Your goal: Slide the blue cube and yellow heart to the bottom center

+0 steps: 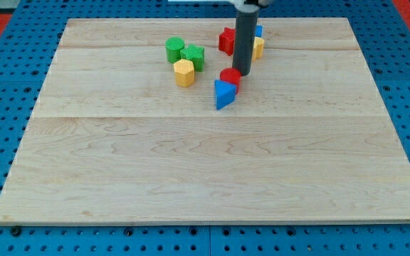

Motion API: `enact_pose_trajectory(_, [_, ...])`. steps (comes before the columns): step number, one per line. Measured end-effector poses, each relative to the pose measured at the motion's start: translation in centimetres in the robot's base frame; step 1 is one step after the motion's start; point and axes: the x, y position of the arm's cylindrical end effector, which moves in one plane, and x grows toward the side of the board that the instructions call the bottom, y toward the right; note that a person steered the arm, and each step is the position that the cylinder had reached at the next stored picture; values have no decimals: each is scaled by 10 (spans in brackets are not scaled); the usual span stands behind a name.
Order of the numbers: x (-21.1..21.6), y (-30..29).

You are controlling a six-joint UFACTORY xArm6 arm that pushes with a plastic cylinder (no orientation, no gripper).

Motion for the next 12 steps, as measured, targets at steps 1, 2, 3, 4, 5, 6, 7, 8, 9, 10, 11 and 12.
enact_pose_trajectory(1, [9,-5])
enact_pose_trajectory(2, [3,24])
enact_pose_trajectory(3, [-2,77])
enact_pose_trajectory(4, [-64,139])
enact_pose_trajectory(5, [-123,147])
enact_pose_trajectory(6, [-162,94])
enact_pose_trajectory(7, [-167,71])
enact_pose_trajectory(8, [-167,18])
enact_pose_trajectory(9, [-151,24])
enact_pose_trajectory(10, [-134,14])
enact_pose_trajectory(11, [-92,7])
enact_pose_trajectory(12, [-64,42])
